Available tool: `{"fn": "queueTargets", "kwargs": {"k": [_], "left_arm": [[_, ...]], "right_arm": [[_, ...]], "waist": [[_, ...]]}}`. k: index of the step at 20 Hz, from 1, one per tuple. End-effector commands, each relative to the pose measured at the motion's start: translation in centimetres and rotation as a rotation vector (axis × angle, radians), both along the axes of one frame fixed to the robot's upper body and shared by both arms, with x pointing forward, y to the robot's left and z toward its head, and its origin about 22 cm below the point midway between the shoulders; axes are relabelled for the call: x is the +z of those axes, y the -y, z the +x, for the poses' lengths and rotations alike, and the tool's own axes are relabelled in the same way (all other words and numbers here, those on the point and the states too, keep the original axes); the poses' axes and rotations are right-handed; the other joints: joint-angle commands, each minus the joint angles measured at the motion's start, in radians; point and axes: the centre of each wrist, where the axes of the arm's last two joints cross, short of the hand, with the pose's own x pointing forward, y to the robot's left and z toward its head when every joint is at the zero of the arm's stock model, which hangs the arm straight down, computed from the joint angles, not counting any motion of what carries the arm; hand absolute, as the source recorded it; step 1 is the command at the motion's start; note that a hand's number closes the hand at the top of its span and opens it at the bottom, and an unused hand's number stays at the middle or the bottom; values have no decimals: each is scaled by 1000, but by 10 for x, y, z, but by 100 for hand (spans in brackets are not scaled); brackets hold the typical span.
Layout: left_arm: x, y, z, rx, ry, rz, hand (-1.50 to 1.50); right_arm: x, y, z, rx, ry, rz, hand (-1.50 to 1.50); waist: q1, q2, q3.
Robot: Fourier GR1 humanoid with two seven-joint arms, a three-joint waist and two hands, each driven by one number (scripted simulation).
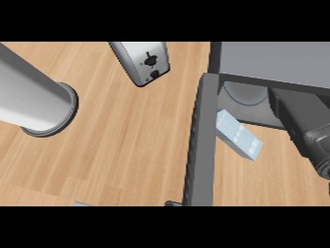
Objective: Pick up the milk, place it into the microwave and close the microwave
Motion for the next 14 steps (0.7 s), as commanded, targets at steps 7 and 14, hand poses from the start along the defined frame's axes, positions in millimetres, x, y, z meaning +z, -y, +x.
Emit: {"fn": "queueTargets", "kwargs": {"k": [7,14], "left_arm": [[-15,10,5,-26,-41,-7,-150],[-30,15,3,-31,-83,-4,-150]], "right_arm": [[37,-55,19,23,108,21,-150],[29,-38,15,-29,121,7,-150]], "waist": [[-9,-27,-39],[-54,-37,-39]]}}
